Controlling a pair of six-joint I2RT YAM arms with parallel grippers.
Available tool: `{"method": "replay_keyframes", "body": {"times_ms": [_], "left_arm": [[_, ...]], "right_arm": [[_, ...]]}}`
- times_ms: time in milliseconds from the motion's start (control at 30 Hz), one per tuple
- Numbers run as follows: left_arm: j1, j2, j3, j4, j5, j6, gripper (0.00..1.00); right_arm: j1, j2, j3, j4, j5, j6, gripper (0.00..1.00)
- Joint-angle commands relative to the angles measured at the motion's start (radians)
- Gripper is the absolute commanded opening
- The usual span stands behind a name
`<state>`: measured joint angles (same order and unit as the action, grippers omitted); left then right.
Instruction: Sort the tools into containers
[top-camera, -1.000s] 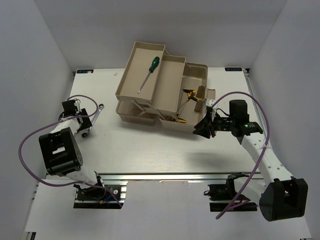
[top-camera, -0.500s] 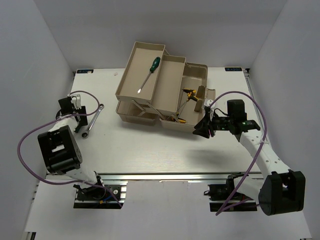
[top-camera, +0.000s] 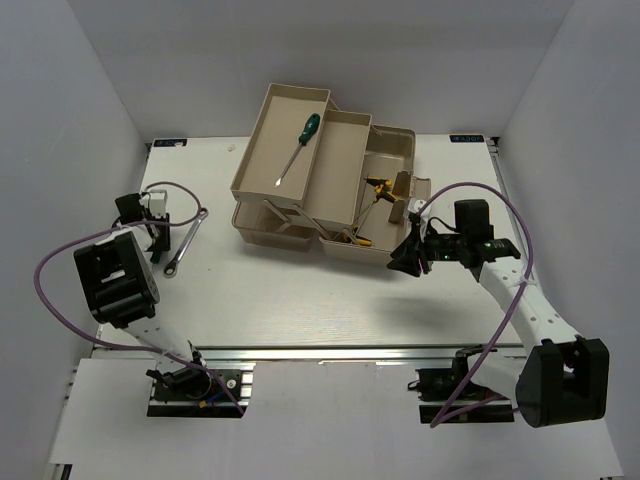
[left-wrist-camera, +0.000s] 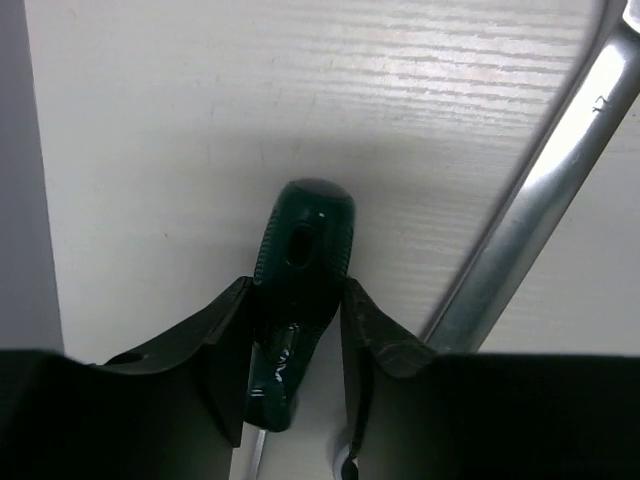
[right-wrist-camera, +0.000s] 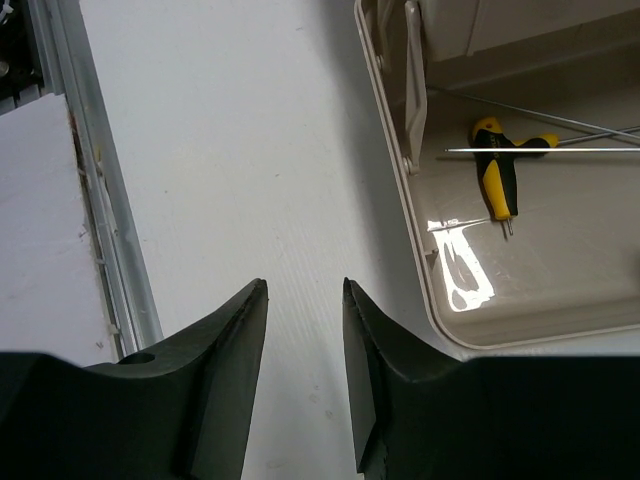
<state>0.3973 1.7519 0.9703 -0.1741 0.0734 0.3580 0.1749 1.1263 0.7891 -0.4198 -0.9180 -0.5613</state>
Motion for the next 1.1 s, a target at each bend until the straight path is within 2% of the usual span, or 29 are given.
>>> {"method": "replay_keyframes", "body": {"times_ms": [0, 167, 200, 333, 400, 433, 533, 600, 833, 933, 967, 1067], "left_arm": [[0.003, 0.052, 0.022, -0.041, 0.055, -0.013, 0.4], [0.003, 0.066, 0.002, -0.056, 0.068, -0.079, 0.27], [0.003, 0.063, -0.005, -0.047, 0.043, -0.094, 0.22], [0.005, 0.038, 0.002, 0.001, -0.021, -0.195, 0.19], [0.005, 0.044, 0.024, 0.008, -0.024, -0.224, 0.27], [0.003, 0.05, 0.048, 0.004, -0.021, -0.255, 0.36], [0.005, 0.083, 0.088, -0.021, -0.008, -0.281, 0.41], [0.003, 0.095, 0.093, -0.037, -0.012, -0.292, 0.41], [0.003, 0.087, 0.051, -0.059, -0.046, -0.28, 0.47], [0.003, 0.072, 0.022, -0.053, -0.053, -0.272, 0.4], [0.003, 0.067, 0.015, -0.047, -0.058, -0.272, 0.29], [0.003, 0.037, 0.022, -0.021, -0.06, -0.294, 0.12]], "right_arm": [[-0.008, 0.012, 0.05, -0.016, -0.005, -0.017, 0.42], [-0.009, 0.023, 0.061, -0.017, -0.008, -0.015, 0.42], [-0.009, 0.027, 0.061, -0.011, -0.01, -0.014, 0.42], [-0.011, 0.027, 0.062, -0.005, -0.016, -0.009, 0.42], [-0.012, 0.027, 0.061, -0.005, -0.018, -0.008, 0.42], [-0.011, 0.026, 0.056, -0.002, -0.019, -0.009, 0.42], [-0.012, 0.02, 0.049, 0.001, -0.022, -0.003, 0.42], [-0.011, 0.01, 0.047, -0.002, -0.019, -0.003, 0.42], [-0.014, 0.003, 0.039, -0.004, -0.018, -0.002, 0.43], [-0.015, 0.009, 0.041, 0.001, -0.022, -0.002, 0.43], [-0.014, 0.007, 0.044, 0.001, -0.022, -0.002, 0.43], [-0.015, 0.013, 0.051, -0.007, -0.024, -0.003, 0.43]]}}
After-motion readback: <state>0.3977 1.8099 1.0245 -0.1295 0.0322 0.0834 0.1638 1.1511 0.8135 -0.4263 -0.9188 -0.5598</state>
